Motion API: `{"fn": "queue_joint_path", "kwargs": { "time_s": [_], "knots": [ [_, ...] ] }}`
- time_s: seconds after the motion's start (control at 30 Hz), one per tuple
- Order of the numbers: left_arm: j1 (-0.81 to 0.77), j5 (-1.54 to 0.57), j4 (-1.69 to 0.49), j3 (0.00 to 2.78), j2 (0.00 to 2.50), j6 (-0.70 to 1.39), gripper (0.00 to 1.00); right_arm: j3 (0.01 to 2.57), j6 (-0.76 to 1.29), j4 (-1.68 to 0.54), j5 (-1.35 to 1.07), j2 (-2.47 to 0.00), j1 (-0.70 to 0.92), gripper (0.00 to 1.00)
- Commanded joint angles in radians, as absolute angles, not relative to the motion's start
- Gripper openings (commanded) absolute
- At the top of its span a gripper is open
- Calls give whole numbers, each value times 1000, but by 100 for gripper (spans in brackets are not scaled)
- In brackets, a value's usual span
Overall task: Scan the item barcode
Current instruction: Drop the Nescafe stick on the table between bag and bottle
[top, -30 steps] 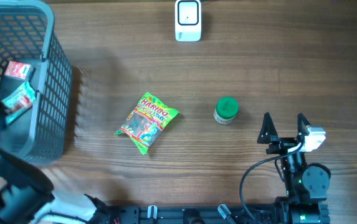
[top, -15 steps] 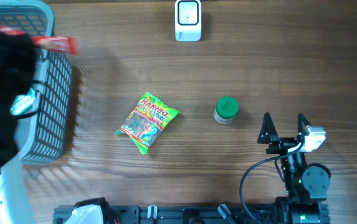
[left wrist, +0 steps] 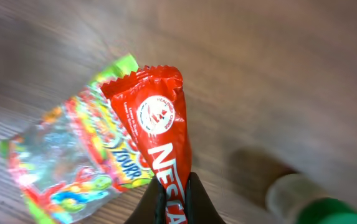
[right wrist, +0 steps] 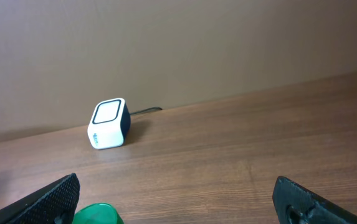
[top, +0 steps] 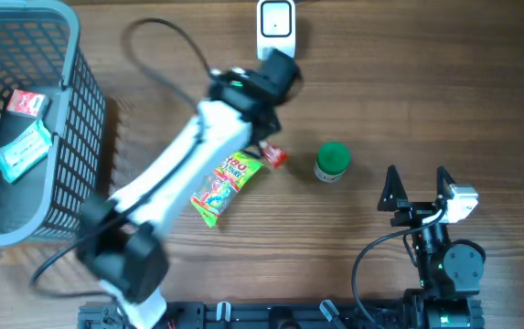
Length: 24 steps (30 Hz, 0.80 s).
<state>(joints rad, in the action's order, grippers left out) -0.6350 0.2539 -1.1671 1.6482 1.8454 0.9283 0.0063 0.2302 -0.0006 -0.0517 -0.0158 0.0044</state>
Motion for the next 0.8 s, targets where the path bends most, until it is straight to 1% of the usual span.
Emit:
{"fn": "queue_joint_path", "kwargs": {
  "time_s": [0.0,0.17,0.2,0.23,0.27,0.3,0.4,0.47,0.53,0.6,0.63,0.67,0.7,0.77],
  "knots": [
    [-724,227,-1135,1641,1968,920,4,5,239,1,-46,-10,8,100],
    [-812,223,-1102,1640,2077,958,4,5,239,1,-46,-10,8,100],
    [-818,228,-1102,1640,2081,957,10,5,239,1,-46,-10,8,100],
    [-821,236,-1108,1640,2081,957,29,5,239,1,-46,-10,8,100],
    [-822,253,-1118,1640,2074,957,54,5,239,1,-46,-10,8,100],
    [-820,276,-1125,1640,2068,957,63,5,239,1,-46,-10,8,100],
    [-802,383,-1162,1641,2018,957,80,5,239,1,-46,-10,8,100],
    [-776,443,-1176,1646,1943,939,86,5,238,1,-46,-10,8,100],
    [-745,495,-1179,1664,1852,919,86,5,238,1,-46,-10,8,100],
    [-712,538,-1180,1688,1761,895,88,5,239,1,-46,-10,8,100],
    [-685,553,-1174,1706,1699,863,91,5,239,1,-46,-10,8,100],
    [-646,564,-1161,1726,1622,828,100,5,238,1,-46,-10,8,100],
    [-619,567,-1151,1738,1573,803,100,5,239,1,-46,-10,8,100],
    [-505,567,-1110,1756,1437,743,100,5,239,1,-46,-10,8,100]
  ]
}}
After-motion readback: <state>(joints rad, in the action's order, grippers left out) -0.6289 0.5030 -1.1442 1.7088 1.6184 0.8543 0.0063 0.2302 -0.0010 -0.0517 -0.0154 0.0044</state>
